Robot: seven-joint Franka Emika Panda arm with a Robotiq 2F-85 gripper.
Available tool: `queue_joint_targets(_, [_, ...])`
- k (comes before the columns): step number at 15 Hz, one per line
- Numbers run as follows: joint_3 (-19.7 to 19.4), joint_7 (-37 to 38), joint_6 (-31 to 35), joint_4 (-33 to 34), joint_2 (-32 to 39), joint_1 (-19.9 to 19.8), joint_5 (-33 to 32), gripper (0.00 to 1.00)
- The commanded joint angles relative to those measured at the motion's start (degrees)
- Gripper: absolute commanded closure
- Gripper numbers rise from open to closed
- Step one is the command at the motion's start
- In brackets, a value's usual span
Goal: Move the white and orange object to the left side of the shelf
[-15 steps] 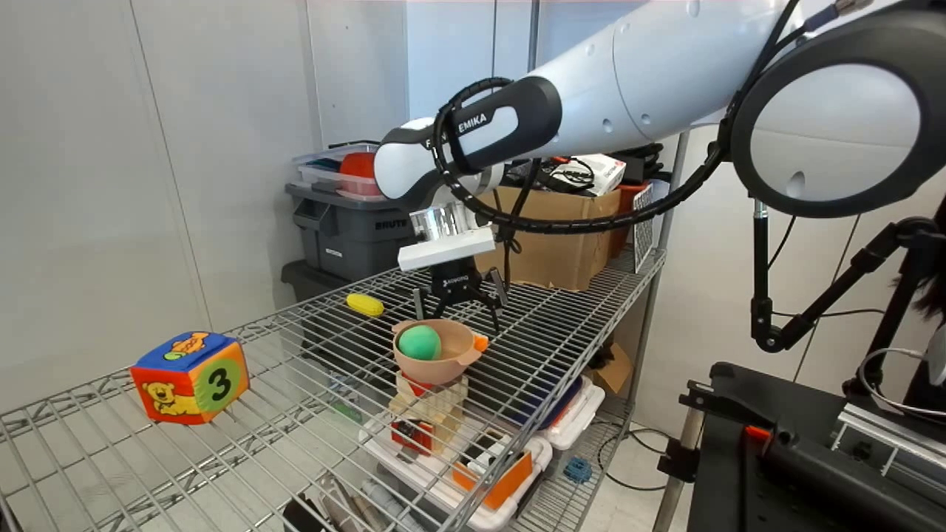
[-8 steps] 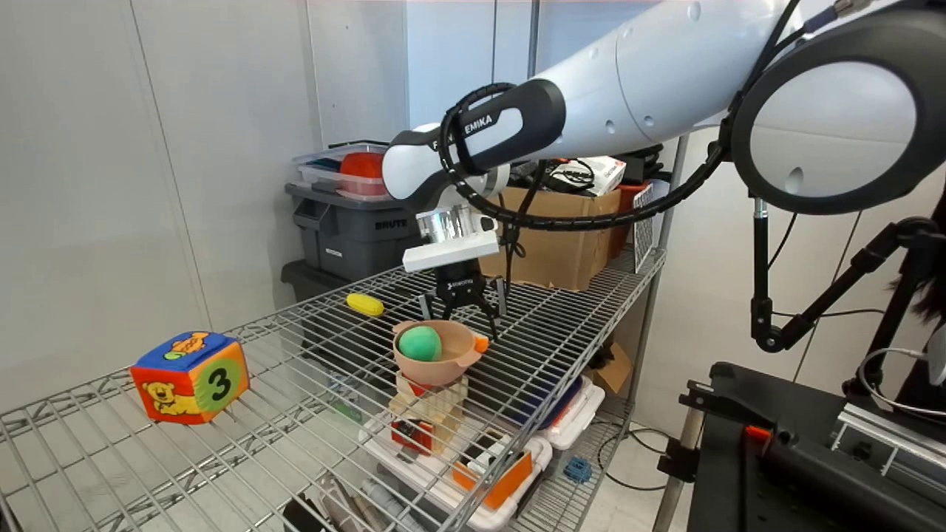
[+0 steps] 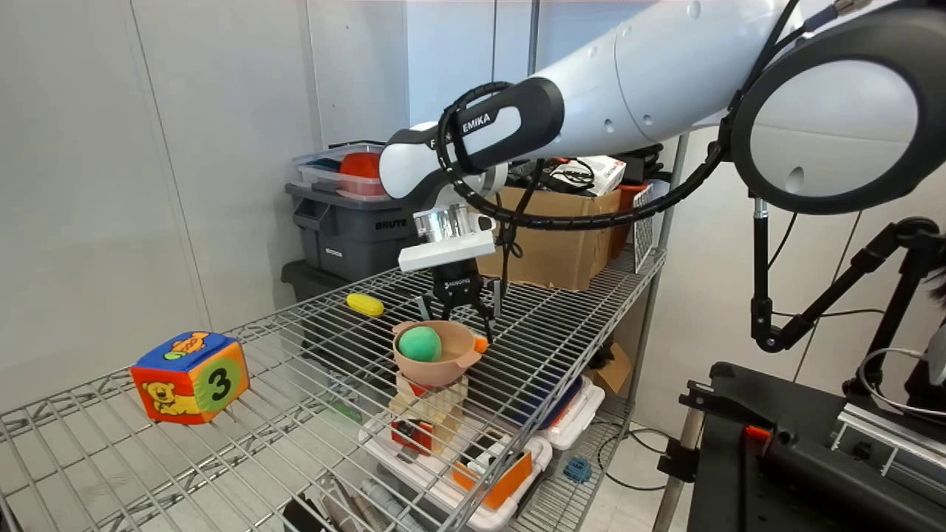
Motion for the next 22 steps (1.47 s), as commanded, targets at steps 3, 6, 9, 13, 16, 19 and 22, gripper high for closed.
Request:
queue_joint_targets(3, [0.70, -1.11, -3.61, 4.03, 0.48, -1.02, 0.70, 0.63])
queue_joint_targets(6, [0.84, -2.31, -2.32, 0.70, -2.67, -1.18, 0.74, 0.63])
queue_joint_targets(9, [1.41, -4.05, -1.88, 1.20, -4.45, -1.34, 1.20, 0.63])
queue_joint_targets(13, [2.06, -7.83, -1.73, 1.83, -7.38, 0.65, 0.69, 0.63])
queue_joint_targets(16, [2.28, -9.05, -1.28, 1.76, -9.25, 3.78, 0.16, 0.63])
queue_joint_targets(19, [2.35, -8.40, -0.99, 1.28, -9.90, 8.07, -0.28, 0.63])
queue_joint_targets(22, [2.09, -7.68, -0.56, 1.08, -9.42, 12.55, -1.01, 0.63])
